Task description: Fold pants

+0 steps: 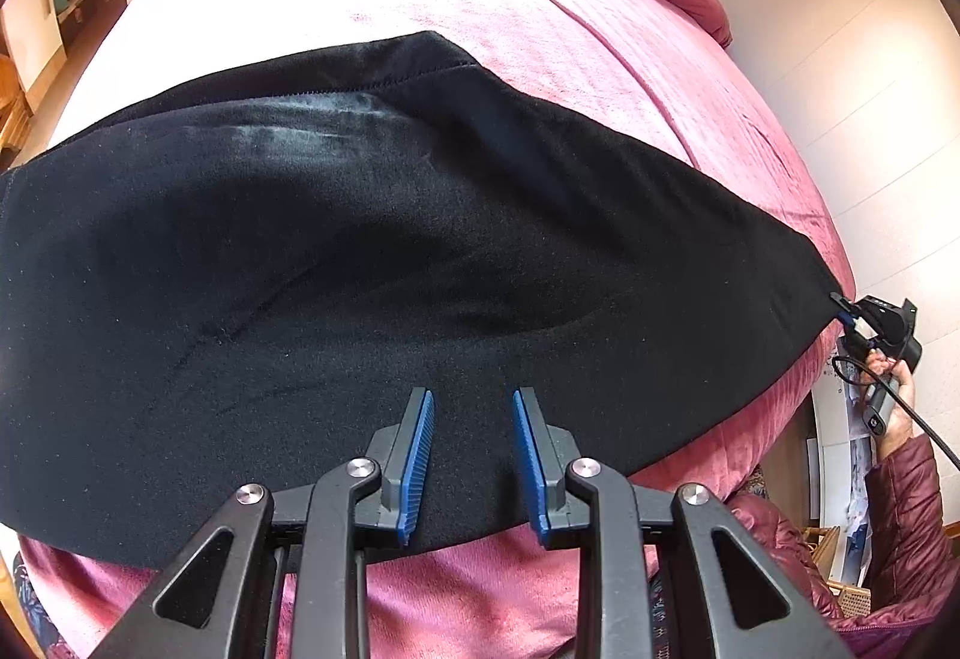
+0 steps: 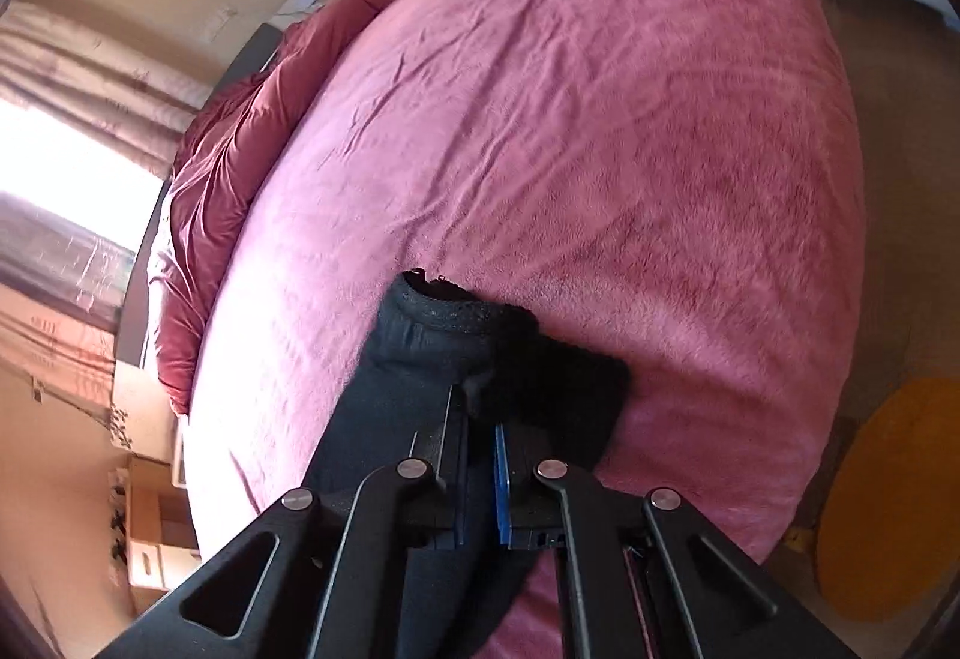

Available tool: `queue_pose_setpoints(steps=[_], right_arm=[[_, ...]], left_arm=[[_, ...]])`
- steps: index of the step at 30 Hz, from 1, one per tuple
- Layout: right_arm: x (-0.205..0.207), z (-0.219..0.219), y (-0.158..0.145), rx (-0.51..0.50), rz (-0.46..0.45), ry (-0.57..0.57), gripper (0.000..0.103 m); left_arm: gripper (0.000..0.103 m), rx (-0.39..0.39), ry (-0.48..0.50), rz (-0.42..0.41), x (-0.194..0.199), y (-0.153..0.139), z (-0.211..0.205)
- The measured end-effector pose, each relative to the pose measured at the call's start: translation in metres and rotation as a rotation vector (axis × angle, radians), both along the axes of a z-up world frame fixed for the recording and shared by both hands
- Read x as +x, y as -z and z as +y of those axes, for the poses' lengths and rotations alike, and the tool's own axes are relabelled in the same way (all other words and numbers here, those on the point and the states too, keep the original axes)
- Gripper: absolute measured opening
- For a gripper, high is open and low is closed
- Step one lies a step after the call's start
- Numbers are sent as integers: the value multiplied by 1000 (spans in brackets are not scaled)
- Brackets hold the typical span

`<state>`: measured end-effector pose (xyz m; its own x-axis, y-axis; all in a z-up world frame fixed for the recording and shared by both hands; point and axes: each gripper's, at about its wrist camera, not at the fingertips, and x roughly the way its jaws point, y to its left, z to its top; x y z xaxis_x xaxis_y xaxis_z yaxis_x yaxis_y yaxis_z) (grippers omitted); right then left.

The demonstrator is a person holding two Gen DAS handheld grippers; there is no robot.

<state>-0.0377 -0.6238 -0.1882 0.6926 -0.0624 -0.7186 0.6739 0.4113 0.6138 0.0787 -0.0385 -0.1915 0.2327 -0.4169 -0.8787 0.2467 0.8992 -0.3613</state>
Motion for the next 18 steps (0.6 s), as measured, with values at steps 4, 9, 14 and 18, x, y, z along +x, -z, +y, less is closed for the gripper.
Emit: queue_pose_setpoints(steps=[4,9,14,18], right_arm=[[-5,-6,25,23,116,25,7],[2,-5,36,0,170,34,7],[2,-2,12,-50,173,31,25],[-1,16,-30,-235,236,39,36]], left_arm=[[28,-1,1,9,0,3,1],[28,7,-1,10,1,5,3],[30,4,-14,-20,1,1,7],[31,11,-17,-49,2,-3,11]])
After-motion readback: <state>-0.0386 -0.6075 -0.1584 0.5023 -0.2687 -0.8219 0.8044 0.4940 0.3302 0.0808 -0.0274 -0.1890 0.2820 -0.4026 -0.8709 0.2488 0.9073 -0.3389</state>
